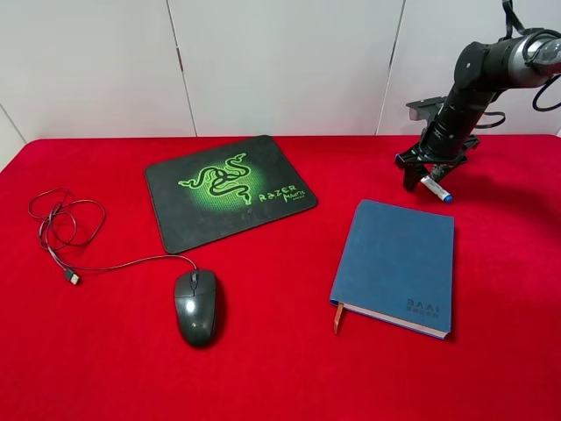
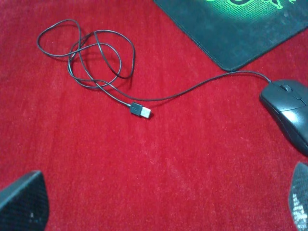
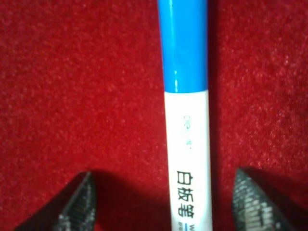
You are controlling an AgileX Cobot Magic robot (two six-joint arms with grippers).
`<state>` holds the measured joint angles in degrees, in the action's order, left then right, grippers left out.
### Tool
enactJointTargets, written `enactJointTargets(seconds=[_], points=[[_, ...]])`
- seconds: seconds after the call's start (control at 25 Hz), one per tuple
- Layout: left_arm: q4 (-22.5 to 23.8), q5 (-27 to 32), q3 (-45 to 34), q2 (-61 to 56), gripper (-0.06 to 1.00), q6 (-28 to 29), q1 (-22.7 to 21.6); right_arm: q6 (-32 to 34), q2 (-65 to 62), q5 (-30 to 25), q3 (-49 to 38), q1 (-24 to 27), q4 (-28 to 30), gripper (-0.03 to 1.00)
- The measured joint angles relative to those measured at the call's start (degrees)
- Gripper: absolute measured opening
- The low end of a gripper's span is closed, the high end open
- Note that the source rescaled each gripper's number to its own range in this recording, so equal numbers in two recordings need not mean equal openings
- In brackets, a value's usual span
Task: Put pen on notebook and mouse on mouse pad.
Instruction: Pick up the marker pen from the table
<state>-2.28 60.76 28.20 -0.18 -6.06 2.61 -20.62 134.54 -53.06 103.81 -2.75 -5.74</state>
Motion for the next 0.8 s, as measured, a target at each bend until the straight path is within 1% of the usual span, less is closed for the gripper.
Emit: enactJointTargets(seconds=[0.08, 0.2, 0.4, 0.44, 0.8], points=[[0.0, 0.0, 0.0, 0.0, 1.0, 0.0, 0.0, 0.0, 0.0, -0.1, 0.0, 0.0, 0.07, 0.45], [0.0, 0.0, 0.0, 0.0, 1.0, 0.0, 0.0, 0.0, 0.0, -0.12, 0.0, 0.0, 0.14, 0.3], [0.0, 0.0, 0.0, 0.0, 1.0, 0.0, 0.0, 0.0, 0.0, -0.17, 0.0, 0.0, 0.35, 0.01], [0.0, 0.0, 0.0, 0.0, 1.0, 0.0, 0.0, 0.0, 0.0, -0.17, 0.0, 0.0, 0.35, 0.0], [-0.05, 0.0, 0.0, 0.0, 1.0, 0.0, 0.0, 0.11, -0.18, -0.98, 0.07, 0.0, 1.73, 0.0]])
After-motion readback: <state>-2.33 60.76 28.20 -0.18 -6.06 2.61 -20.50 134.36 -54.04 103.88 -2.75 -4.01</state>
